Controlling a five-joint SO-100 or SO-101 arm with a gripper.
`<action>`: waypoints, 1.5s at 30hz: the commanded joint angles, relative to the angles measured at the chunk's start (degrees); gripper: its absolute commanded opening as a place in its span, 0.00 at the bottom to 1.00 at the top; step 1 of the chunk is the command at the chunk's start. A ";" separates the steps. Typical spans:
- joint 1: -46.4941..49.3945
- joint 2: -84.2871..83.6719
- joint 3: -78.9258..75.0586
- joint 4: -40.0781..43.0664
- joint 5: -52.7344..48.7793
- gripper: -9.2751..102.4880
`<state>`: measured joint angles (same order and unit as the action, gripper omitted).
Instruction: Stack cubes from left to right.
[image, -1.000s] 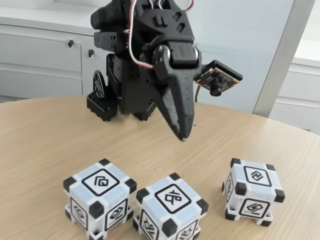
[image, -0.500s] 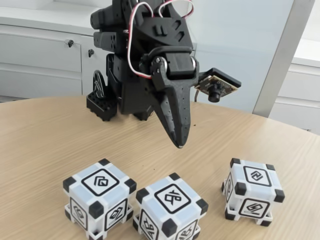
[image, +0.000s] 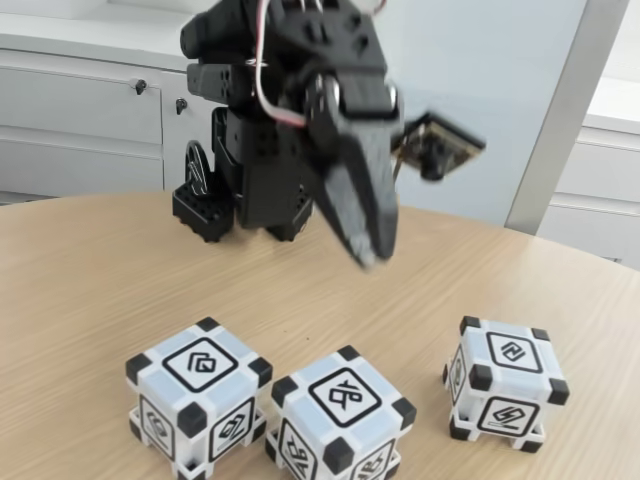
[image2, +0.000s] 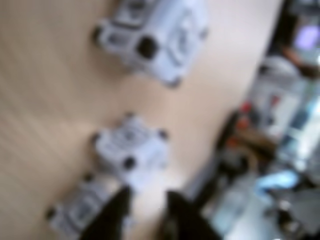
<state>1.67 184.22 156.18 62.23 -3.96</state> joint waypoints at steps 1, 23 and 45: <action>0.44 0.09 -8.88 3.96 1.58 0.15; -0.70 -73.65 -80.60 30.50 2.55 0.16; 0.35 -92.02 -95.27 36.47 -28.39 0.37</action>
<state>1.49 92.29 63.11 98.26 -29.53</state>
